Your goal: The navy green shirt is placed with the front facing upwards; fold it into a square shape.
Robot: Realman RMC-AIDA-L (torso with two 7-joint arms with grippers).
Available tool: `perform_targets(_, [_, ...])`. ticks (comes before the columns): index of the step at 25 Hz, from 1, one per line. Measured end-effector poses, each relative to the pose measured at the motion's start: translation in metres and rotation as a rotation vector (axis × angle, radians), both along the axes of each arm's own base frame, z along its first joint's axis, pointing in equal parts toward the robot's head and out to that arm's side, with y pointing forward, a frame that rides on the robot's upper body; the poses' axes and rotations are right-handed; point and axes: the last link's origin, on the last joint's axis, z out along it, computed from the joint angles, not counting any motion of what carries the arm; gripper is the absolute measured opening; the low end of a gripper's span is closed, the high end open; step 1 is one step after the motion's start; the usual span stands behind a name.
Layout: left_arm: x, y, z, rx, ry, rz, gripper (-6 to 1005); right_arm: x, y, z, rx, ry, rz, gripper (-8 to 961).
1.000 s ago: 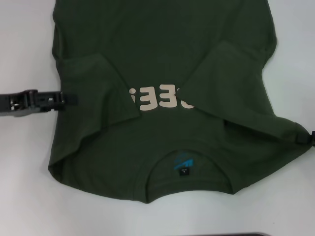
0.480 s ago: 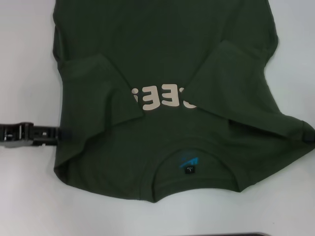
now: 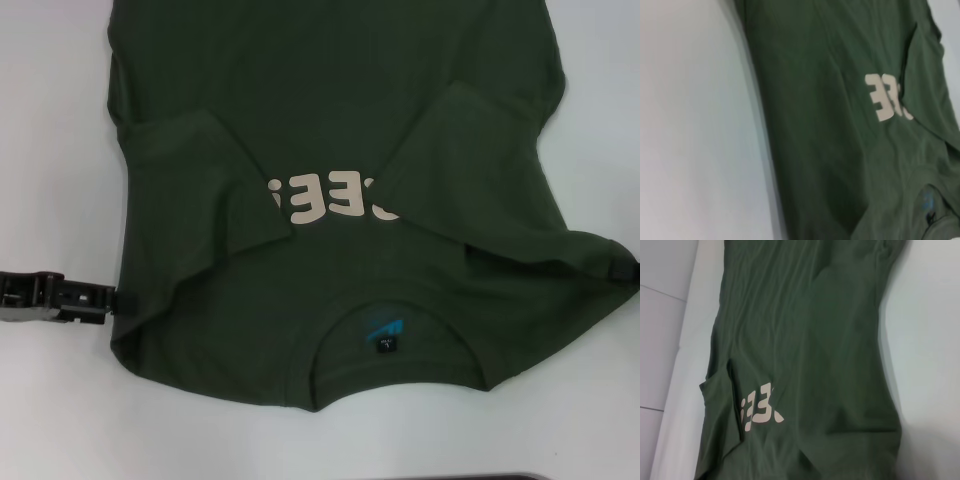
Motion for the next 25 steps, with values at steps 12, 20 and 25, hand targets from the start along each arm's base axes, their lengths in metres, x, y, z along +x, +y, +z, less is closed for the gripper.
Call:
perform_targets(12, [-0.001, 0.003, 0.001, -0.054, 0.061, -0.006, 687, -0.002, 0.004, -0.001, 0.011, 0.001, 0.003, 52])
perform_targets(20, [-0.001, 0.001, -0.007, -0.096, 0.062, 0.003, 688, -0.001, 0.005, -0.001, 0.013, -0.002, -0.002, 51])
perform_targets(25, [-0.002, 0.0, -0.014, -0.12, 0.067, 0.005, 688, -0.001, 0.005, -0.001, 0.013, -0.001, -0.002, 51])
